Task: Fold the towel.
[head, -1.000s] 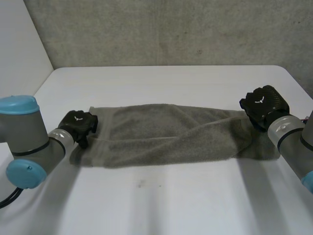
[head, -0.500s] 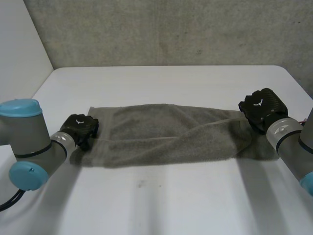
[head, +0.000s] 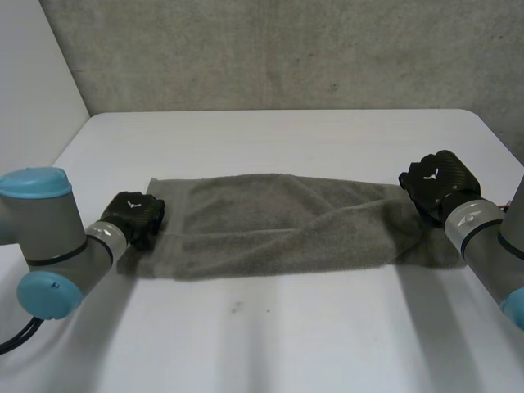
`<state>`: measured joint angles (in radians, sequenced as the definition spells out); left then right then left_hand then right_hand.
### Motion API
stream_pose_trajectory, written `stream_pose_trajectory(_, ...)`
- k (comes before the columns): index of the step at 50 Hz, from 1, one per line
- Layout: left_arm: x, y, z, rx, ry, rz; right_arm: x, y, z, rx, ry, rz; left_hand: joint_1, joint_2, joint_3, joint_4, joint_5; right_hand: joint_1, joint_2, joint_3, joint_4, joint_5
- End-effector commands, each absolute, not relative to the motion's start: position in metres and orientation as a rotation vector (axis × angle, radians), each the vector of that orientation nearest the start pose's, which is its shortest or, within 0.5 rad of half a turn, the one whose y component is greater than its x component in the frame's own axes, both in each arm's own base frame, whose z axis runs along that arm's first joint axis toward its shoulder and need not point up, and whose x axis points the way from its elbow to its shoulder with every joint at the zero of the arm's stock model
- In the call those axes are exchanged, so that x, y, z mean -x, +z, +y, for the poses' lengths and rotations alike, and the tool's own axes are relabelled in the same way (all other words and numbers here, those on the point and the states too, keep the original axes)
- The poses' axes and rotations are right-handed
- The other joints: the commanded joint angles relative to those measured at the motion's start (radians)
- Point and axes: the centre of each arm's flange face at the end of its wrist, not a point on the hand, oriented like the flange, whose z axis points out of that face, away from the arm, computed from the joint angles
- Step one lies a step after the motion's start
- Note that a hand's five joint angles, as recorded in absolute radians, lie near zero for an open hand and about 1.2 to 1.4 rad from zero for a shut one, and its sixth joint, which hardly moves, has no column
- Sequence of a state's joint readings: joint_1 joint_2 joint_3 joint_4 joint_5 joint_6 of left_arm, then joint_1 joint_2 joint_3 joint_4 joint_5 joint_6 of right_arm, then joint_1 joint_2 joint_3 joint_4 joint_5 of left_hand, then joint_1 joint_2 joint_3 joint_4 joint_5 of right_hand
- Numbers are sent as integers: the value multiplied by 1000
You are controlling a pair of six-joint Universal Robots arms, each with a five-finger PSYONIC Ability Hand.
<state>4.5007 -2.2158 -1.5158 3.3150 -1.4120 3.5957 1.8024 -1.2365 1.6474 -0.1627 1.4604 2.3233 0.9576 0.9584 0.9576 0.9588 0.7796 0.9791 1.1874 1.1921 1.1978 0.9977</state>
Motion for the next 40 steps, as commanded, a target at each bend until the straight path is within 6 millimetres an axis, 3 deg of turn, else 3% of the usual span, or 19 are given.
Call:
stream_pose_trajectory(1, 220, 108, -332, -993, -1703, 2447, -216, 191, -302, 1462, -2064, 2294, 172, 171, 172, 171, 175, 417, 209, 204, 198, 224)
stream_pose_trajectory(9, 220, 105, -331, -998, -1692, 2450, -216, 191, -302, 1463, -2064, 2294, 181, 180, 181, 180, 184, 417, 209, 204, 198, 224)
stream_pose_trajectory(11, 220, 107, -332, -997, -1699, 2444, -216, 191, -302, 1463, -2064, 2294, -114, -115, -114, -115, -110, 417, 209, 204, 198, 224)
stream_pose_trajectory(13, 220, 109, -332, -995, -1702, 2441, -216, 191, -302, 1462, -2064, 2296, -168, -169, -168, -169, -165, 417, 209, 204, 198, 224)
stream_pose_trajectory(23, 219, 122, -333, -968, -1734, 2406, -215, 191, -302, 1461, -2064, 2298, -166, -167, -166, -167, -162, 417, 209, 204, 198, 224)
stream_pose_trajectory(40, 219, 109, -332, -977, -1696, 2437, -216, 189, -302, 1466, -2055, 2300, -42, -43, -42, -44, -39, 417, 209, 204, 198, 224)
